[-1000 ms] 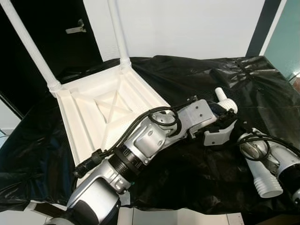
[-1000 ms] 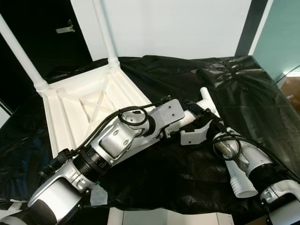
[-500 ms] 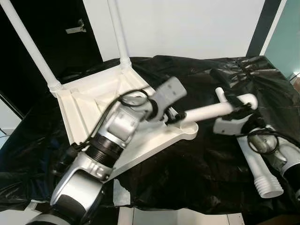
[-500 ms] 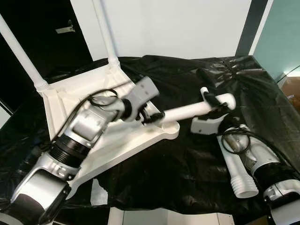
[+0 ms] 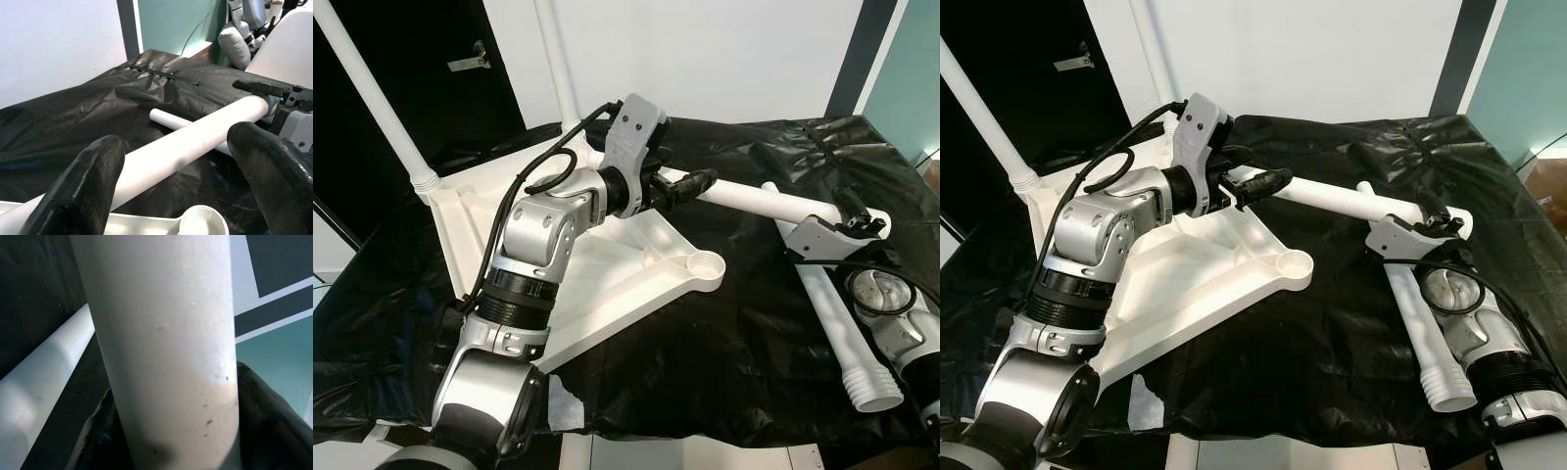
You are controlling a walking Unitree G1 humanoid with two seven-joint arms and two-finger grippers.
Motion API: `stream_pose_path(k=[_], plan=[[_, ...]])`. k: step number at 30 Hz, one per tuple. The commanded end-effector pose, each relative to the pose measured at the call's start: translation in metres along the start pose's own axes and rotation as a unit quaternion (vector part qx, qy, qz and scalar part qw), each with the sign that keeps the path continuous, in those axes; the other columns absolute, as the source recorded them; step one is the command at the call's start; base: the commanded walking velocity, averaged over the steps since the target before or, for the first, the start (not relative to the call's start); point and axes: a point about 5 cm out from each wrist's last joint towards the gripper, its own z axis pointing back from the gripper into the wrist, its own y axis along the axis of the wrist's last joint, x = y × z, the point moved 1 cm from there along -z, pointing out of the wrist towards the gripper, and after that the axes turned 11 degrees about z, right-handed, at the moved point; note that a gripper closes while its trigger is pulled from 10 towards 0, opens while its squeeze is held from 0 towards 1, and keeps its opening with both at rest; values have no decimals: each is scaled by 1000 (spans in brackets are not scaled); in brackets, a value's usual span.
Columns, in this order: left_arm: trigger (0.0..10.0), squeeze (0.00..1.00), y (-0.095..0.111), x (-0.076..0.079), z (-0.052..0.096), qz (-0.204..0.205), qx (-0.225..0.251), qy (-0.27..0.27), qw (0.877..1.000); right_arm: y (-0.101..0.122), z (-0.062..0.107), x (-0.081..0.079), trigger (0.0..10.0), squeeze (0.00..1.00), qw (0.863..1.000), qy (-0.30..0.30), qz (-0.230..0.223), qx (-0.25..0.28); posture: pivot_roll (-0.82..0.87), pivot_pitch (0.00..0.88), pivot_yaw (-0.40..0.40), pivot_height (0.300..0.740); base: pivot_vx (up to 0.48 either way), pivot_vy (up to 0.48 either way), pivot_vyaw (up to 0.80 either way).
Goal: Building children table
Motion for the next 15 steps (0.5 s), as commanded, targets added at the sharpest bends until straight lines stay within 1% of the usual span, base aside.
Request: stream_pose_path(k=[1, 2, 3, 4, 5, 7, 9, 10, 11, 12, 13, 14, 15], plan=[[10000, 0, 6, -7, 3, 26, 44, 39, 998, -1, -4, 2, 10000, 0, 995, -2, -83, -47, -105, 0, 66, 740, 0, 0, 0], [10000, 0, 6, -10, 3, 48, 62, 49, 996, -3, -6, 3, 10000, 0, 988, -3, -133, -73, -106, 0, 67, 740, 0, 0, 0], [10000, 0, 6, -10, 3, 48, 62, 49, 996, -3, -6, 3, 10000, 0, 988, -3, -133, -73, -106, 0, 67, 740, 0, 0, 0], [10000, 0, 5, -11, 3, 68, 73, 58, 993, -3, -7, 3, 10000, 0, 978, -4, -185, -92, -106, 0, 68, 740, 0, 0, 0], [10000, 0, 4, -12, 3, 78, 84, 63, 991, -3, -9, 6, 10000, 0, 969, -9, -222, -109, -108, 0, 69, 740, 0, 0, 0], [10000, 0, 2, -13, 2, 92, 91, 68, 989, -4, -12, 9, 10000, 0, 955, -18, -269, -124, -107, 0, 67, 740, 0, 0, 0], [10000, 0, 1, -13, 2, 96, 89, 69, 989, -4, -14, 13, 10000, 0, 947, -29, -292, -126, -105, 0, 65, 740, 0, 0, 0], [10000, 0, 1, -13, 2, 96, 89, 69, 989, -4, -14, 13, 10000, 0, 947, -29, -292, -126, -105, 0, 65, 740, 0, 0, 0], [10000, 0, -3, -13, 2, 103, 87, 69, 988, -1, -16, 16, 10000, 0, 942, -36, -313, -120, -100, 0, 60, 740, 0, 0, 0], [10000, 0, -3, -13, 2, 103, 87, 69, 988, -1, -16, 16, 10000, 0, 942, -36, -313, -120, -100, 0, 60, 740, 0, 0, 0], [10000, 0, -4, -13, 2, 107, 86, 70, 988, 0, -17, 17, 10000, 0, 938, -37, -323, -117, -100, 0, 60, 740, 0, 0, 0], [10000, 0, -8, -13, 0, 109, 84, 71, 988, 5, -19, 19, 10000, 0, 929, -38, -352, -109, -99, 0, 58, 740, 0, 0, 0], [10000, 0, -10, -12, 0, 110, 82, 71, 988, 9, -20, 22, 10000, 0, 922, -39, -372, -103, -99, 0, 58, 740, 0, 0, 0]])
